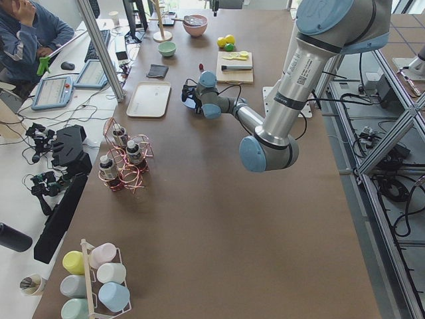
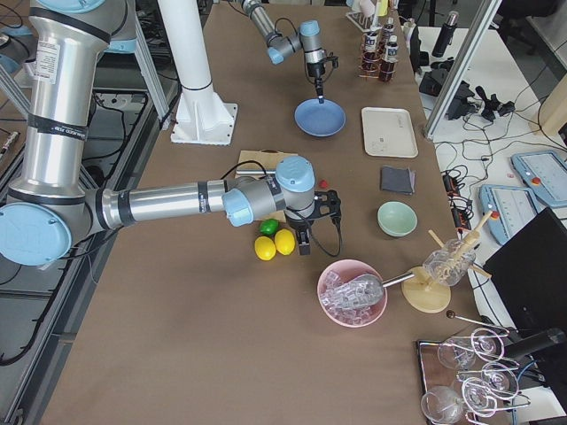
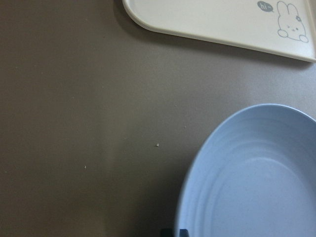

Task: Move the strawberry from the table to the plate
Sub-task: 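Push the light blue plate with the left gripper toward the table center, then withdraw the left arm while the right gripper reaches over the red strawberry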

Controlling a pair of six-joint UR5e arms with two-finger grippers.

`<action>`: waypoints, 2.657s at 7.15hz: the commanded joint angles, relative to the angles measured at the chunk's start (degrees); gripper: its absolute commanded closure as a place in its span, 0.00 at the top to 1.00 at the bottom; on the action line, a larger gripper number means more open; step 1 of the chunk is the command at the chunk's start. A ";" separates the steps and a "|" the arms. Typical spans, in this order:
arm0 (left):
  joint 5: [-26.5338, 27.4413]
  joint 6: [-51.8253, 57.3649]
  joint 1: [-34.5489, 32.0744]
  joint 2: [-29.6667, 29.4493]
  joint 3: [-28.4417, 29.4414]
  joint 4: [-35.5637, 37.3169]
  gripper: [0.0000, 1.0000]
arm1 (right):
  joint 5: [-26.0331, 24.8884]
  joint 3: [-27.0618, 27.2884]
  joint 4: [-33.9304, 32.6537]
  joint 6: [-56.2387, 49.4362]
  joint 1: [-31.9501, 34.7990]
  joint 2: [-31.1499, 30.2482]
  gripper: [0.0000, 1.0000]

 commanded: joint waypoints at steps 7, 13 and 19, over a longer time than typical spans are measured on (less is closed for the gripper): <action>-3.30 15.18 -8.04 19.75 -17.70 7.28 0.98 | -9.12 -0.85 0.16 25.33 -15.48 12.36 1.00; -25.69 72.80 -47.36 34.76 -5.48 7.90 1.00 | -20.91 -2.61 0.24 42.54 -31.51 23.20 1.00; -29.58 104.88 -59.47 33.09 -4.55 46.02 0.99 | -24.26 -6.28 1.72 42.45 -34.16 24.43 1.00</action>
